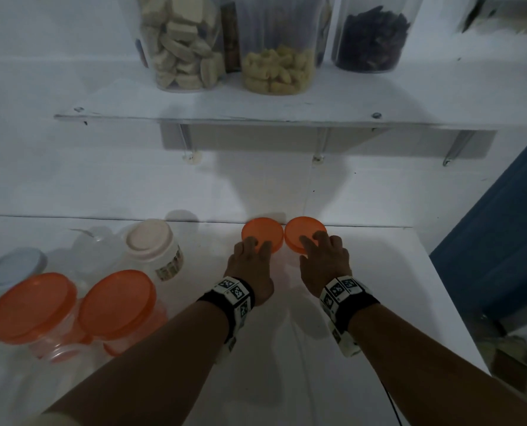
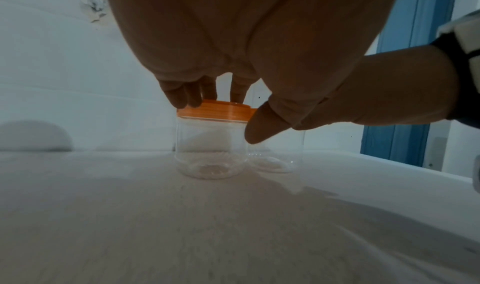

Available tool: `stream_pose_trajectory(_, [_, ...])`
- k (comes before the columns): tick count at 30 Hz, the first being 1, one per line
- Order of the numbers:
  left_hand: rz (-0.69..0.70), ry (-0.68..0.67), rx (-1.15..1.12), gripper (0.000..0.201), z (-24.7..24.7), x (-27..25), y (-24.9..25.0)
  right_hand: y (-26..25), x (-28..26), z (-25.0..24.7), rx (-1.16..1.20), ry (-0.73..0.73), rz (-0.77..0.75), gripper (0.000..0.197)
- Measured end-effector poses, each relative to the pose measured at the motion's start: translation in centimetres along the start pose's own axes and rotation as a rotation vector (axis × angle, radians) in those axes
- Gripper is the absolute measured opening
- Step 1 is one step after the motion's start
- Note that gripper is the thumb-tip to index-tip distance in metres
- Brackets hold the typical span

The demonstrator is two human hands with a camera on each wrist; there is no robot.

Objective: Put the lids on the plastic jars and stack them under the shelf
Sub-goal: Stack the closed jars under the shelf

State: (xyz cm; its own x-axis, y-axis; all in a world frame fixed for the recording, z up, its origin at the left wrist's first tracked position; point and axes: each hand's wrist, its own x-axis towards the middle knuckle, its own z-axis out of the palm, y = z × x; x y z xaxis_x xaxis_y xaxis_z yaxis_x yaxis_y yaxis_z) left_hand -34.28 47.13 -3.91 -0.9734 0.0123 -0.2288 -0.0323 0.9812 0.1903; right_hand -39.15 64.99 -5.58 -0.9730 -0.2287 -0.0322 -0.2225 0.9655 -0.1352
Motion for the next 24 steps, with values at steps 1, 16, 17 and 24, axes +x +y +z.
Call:
stream_pose_trajectory(1, [0.0, -0.006, 0.005, 0.087, -0.1, 0.5, 0.0, 0.1, 0.3, 0.1, -0.001, 0.007, -0.012, 0.054])
stream_pose_trajectory(16, [0.032, -0.001, 0.026, 0.099, 0.5, 4.5, -0.3, 1.0, 4.3, 0.8, 0.062, -0.031, 0.035, 0.08])
stream_pose_trajectory(17, [0.033, -0.008, 0.011, 0.098, 0.2, 4.1, -0.5, 0.9, 4.2, 0.6, 0.074, -0.021, 0.045, 0.081])
stream_pose_trajectory(24, [0.149, 0.44, -0.261, 0.035, -6.8, -5.4, -1.8, -4.9, -0.9, -1.3, 0.395, 0.198, -0.145, 0.042])
